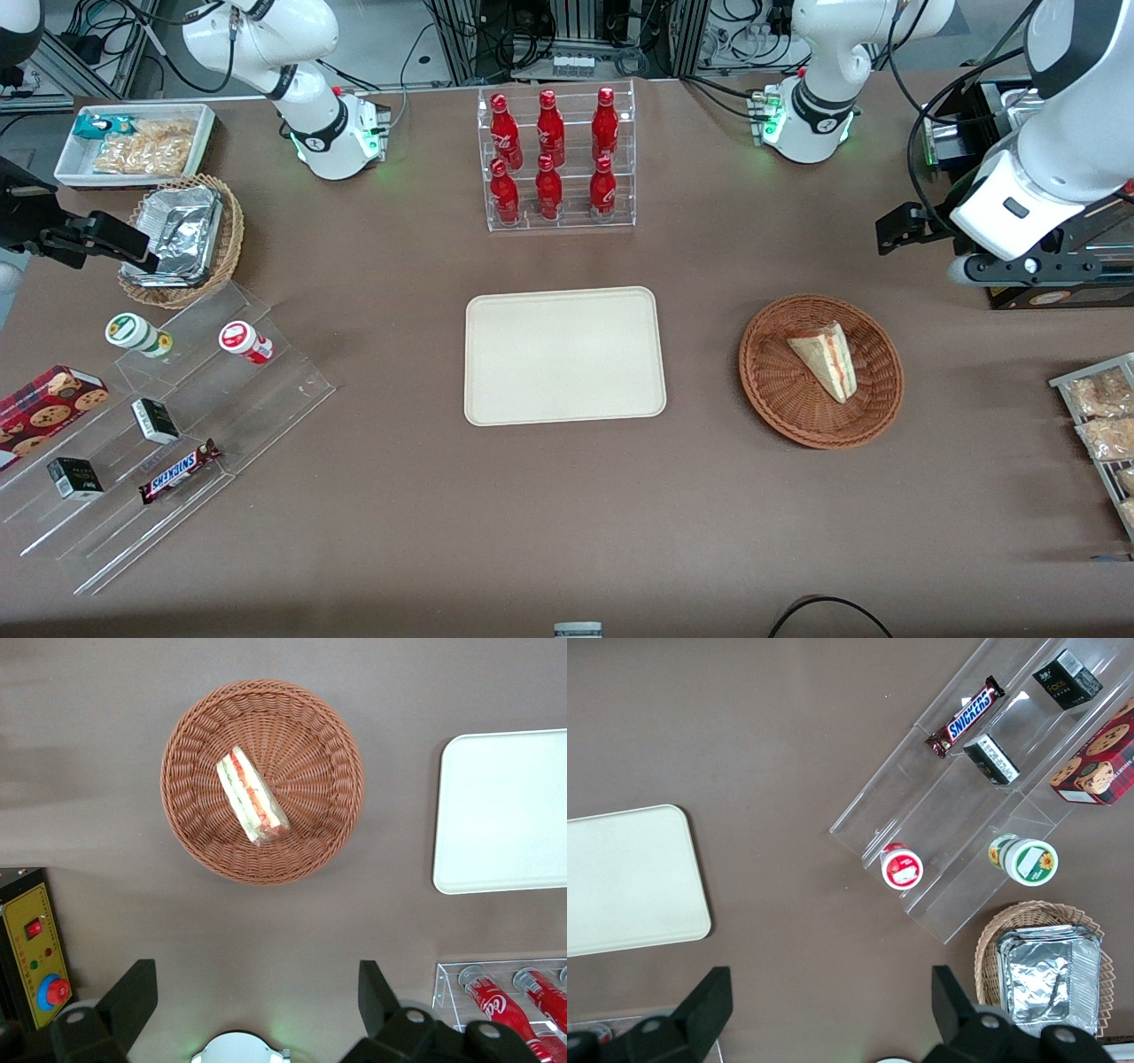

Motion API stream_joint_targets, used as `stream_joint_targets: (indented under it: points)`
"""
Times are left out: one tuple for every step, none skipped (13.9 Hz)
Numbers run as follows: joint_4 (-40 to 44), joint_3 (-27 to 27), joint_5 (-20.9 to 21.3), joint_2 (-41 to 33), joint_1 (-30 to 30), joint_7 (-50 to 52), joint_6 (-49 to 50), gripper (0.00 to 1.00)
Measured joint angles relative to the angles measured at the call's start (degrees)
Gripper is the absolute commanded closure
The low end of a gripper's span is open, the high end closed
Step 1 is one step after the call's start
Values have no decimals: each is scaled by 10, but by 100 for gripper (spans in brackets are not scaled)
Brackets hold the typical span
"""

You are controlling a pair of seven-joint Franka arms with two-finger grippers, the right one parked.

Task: Place sandwich from basket to tray
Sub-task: 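Move the left gripper over the sandwich in the wicker basket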

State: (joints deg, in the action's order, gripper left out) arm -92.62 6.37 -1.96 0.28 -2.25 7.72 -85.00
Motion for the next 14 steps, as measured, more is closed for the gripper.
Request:
stream_joint_targets:
  points:
    - [0,0,0,0,0,-1,0,0]
    - [-1,-1,0,1,1,-1,1,0]
    - [-3,-1,2,2,1,-1,1,0]
    - [-8,-1,6,3,1,-1,2,0]
    - [-18,-1,9,5,1,-1,1,0]
    - [-33,-1,13,7,1,-1,-6,0]
    - [-53,-2,15,9,1,-1,-24,0]
    - [-75,-2,17,11,1,-1,-46,0]
    - [-99,-2,17,13,1,-1,-73,0]
    - [-125,-2,18,15,1,-1,-103,0]
    - [-152,-2,18,16,1,-1,-138,0]
    - [-178,-2,18,16,1,-1,-170,0]
    - [-204,-2,18,17,1,-1,-200,0]
    - [-228,-2,18,17,1,-1,-229,0]
